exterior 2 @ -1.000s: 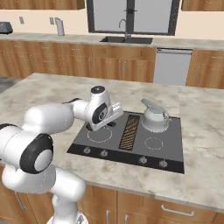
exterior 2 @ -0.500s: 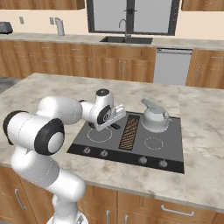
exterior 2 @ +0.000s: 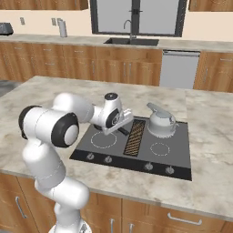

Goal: Pick the pan from the cabinet and place it on the stove. Then turn on the stove burner for the pan.

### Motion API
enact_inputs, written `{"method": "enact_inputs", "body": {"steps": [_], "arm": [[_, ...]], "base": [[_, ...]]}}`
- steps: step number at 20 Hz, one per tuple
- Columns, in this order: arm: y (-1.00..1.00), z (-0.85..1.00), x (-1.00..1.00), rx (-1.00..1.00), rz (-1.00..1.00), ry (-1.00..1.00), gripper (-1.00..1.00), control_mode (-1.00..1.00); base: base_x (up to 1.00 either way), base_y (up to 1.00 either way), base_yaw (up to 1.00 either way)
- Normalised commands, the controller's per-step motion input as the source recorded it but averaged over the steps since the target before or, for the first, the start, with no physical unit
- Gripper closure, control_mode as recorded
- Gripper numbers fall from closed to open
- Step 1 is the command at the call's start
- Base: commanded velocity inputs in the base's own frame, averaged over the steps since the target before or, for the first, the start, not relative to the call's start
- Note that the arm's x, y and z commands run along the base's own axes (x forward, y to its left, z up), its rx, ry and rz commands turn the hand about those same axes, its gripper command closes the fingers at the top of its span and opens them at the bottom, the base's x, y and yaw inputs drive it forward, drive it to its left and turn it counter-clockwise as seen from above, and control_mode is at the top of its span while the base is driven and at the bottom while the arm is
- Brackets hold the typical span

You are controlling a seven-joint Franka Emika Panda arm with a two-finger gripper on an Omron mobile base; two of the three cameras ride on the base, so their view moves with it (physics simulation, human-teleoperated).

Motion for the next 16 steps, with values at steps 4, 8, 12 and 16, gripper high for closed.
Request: {"method": "enact_inputs", "body": {"steps": [4, 8, 12, 16], "arm": [[0.09, -0.12, 0.38, 0.00, -0.09, 0.00, 1.00, -1.00], [0.06, -0.23, 0.28, 0.00, -0.07, 0.02, 1.00, -1.00], [0.16, -0.21, 0.14, 0.04, -0.05, 0.01, 1.00, -1.00], [0.14, -0.16, 0.13, 0.02, -0.05, 0.00, 1.00, -1.00]], "base": [[0.00, 0.00, 0.00], [0.00, 0.00, 0.00], [0.00, 0.00, 0.00], [0.00, 0.00, 0.00]]}}
